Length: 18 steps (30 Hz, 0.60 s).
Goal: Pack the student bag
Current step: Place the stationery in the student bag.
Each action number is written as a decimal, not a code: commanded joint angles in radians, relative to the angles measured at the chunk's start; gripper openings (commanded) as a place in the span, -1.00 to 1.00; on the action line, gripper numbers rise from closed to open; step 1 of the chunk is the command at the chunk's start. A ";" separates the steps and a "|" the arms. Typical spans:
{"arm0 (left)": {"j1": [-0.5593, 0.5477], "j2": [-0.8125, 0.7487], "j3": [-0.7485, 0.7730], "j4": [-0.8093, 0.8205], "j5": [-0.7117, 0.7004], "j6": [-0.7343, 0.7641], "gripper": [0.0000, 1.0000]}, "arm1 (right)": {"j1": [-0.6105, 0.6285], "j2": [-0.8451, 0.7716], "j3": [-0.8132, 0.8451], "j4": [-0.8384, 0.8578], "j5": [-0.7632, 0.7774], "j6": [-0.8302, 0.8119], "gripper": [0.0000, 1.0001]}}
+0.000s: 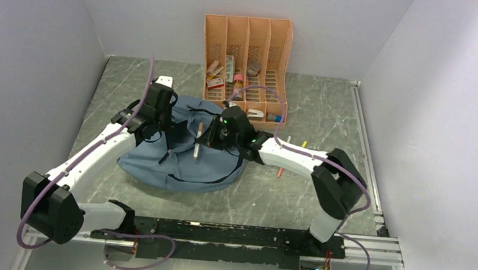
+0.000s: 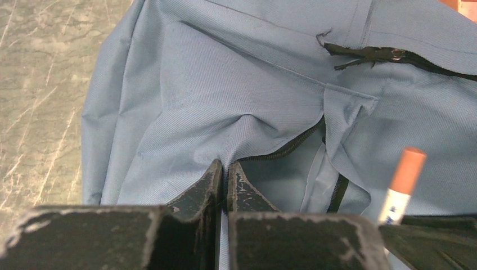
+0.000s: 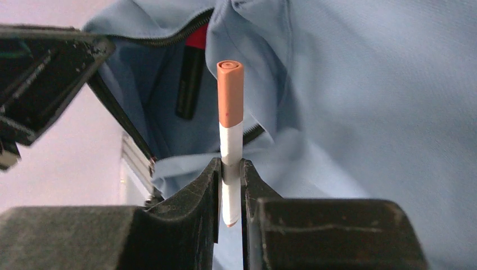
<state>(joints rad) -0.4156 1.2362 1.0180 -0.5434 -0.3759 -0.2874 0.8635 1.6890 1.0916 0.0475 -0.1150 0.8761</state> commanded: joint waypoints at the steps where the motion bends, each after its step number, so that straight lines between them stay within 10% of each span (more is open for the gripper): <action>1: 0.012 -0.027 0.021 0.051 -0.026 0.001 -0.90 | -0.008 0.086 0.101 0.112 -0.128 0.094 -1.00; 18: 0.012 -0.026 0.021 0.053 -0.025 0.001 -0.90 | -0.002 0.282 0.234 0.180 -0.302 0.219 -1.00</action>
<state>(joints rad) -0.4156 1.2358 1.0180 -0.5438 -0.3763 -0.2874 0.8585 1.9400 1.2919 0.2192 -0.3565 1.0687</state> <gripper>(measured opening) 0.073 0.171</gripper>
